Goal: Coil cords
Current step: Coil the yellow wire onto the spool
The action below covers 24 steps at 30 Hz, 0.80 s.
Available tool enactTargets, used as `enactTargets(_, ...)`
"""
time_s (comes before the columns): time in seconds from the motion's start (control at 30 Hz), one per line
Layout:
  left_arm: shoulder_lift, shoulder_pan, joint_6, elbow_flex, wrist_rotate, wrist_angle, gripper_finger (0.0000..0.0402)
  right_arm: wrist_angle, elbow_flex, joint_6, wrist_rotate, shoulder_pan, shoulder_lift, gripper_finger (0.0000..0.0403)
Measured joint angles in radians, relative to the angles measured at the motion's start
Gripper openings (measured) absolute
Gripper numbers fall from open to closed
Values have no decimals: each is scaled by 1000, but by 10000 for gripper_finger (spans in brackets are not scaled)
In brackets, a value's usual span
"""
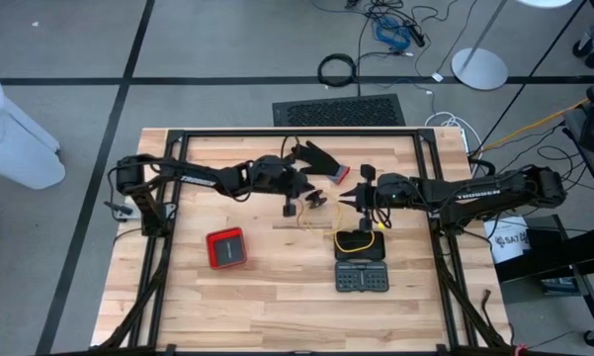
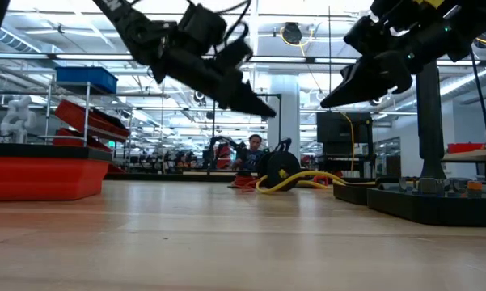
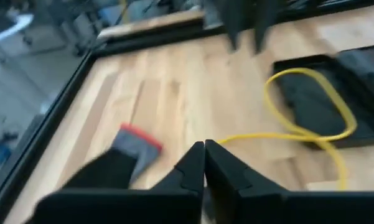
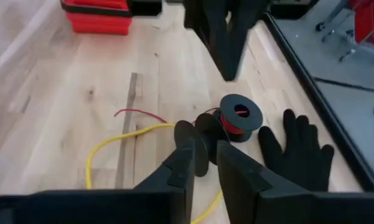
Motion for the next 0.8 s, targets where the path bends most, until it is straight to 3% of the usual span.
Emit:
enactTargets(0.4,178,18,-160,-67,-32,270,150,30,-7,43,-11,-7,19,73)
enactTargets(0.8,318,18,-247,-63,-54,445,156,31,-7,42,-11,-7,19,73)
